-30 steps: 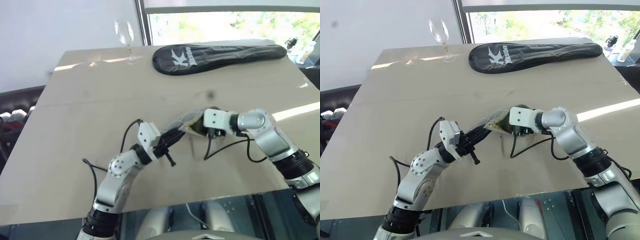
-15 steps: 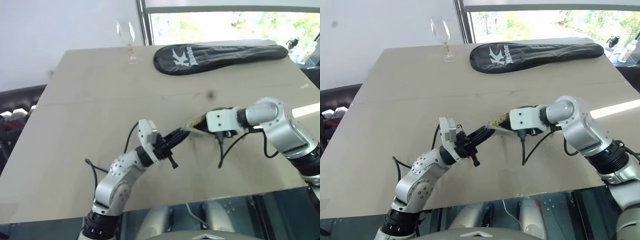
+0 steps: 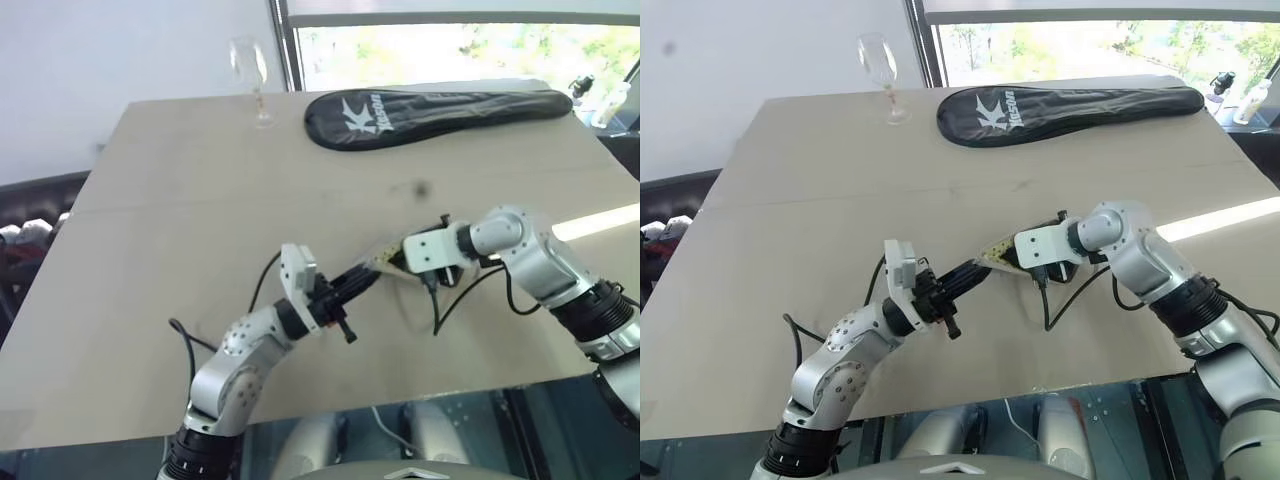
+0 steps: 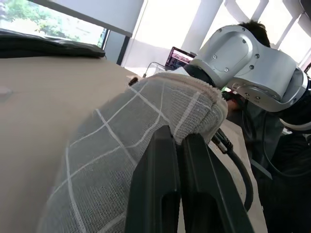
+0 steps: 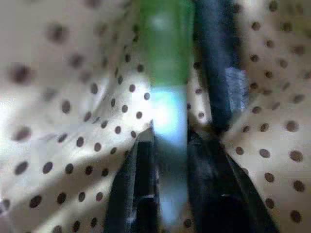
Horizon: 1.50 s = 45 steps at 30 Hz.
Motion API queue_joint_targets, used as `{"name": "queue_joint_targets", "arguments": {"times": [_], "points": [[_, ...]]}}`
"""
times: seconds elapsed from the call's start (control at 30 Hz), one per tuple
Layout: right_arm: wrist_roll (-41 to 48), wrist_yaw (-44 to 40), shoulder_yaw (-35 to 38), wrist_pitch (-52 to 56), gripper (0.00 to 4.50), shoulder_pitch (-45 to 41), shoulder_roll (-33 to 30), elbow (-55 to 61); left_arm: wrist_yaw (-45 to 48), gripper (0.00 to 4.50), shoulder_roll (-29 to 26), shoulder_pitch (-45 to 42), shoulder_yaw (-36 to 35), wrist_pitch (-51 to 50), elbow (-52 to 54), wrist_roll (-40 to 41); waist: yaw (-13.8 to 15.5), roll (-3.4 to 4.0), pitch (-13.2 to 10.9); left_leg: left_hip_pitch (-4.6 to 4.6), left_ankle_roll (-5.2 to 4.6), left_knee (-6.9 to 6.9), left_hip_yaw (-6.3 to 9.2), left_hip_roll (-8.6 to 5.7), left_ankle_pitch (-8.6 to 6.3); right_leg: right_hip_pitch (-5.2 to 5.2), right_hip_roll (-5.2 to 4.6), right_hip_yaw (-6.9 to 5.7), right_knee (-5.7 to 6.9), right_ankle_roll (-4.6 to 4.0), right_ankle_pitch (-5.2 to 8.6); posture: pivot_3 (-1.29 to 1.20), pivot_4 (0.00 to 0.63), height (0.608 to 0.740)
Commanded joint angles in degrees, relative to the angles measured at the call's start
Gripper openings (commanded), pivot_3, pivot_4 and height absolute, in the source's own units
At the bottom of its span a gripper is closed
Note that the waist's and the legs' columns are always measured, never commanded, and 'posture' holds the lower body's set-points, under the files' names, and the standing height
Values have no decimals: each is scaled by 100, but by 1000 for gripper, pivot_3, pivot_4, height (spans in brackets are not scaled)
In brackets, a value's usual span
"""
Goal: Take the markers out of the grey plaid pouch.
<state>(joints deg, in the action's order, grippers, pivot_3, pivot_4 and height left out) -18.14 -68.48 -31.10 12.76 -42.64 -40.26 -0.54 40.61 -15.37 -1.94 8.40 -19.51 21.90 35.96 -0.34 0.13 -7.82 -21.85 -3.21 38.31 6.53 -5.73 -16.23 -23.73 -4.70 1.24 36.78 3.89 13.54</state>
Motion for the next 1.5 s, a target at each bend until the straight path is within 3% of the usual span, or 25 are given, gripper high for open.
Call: {"name": "queue_joint_targets", "arguments": {"times": [0.03,0.23,0.43,1.0,1.13,1.3,1.5], "points": [[-46,23,100,-9,254,69,14,-139,95,0,-16,4,-57,212,337,-7,-4,0,0,0,0,0,-1,0,0,1,0,0,0,0,0,0,150,740],[520,39,682,342,254,220,76,374,174,0,-234,-51,15,840,-85,-851,1,1,-1,-1,0,-1,0,0,0,0,0,1,-1,0,0,0,150,740],[1865,-437,1471,336,254,645,-79,1280,164,0,-373,-117,-28,1635,-483,-1541,44,1,-4,-8,0,-4,5,-1,0,-3,-2,3,-6,0,0,0,150,740],[3608,349,2809,1235,254,820,158,2099,191,0,-599,65,-178,1945,-436,-1693,116,0,-6,-12,0,-4,8,-1,-1,-3,-7,6,-7,0,0,0,150,740],[3425,503,3249,1305,254,700,-464,1638,180,0,-661,102,-277,1931,-329,-1672,123,0,-7,-11,-1,-3,8,-2,-1,-3,-7,6,-6,0,0,0,150,740],[2754,729,3225,1362,254,1009,-1410,848,139,0,-741,146,-406,1950,-253,-1642,121,-2,-9,-13,-1,-8,6,-3,-1,-5,-10,4,-10,0,0,0,150,740],[2080,1316,2886,1803,254,1565,-1590,359,108,0,-785,184,-537,1978,-236,-1643,107,0,-10,-11,-1,-8,0,-1,-1,-5,-10,13,-7,-1,0,0,150,740]]}}
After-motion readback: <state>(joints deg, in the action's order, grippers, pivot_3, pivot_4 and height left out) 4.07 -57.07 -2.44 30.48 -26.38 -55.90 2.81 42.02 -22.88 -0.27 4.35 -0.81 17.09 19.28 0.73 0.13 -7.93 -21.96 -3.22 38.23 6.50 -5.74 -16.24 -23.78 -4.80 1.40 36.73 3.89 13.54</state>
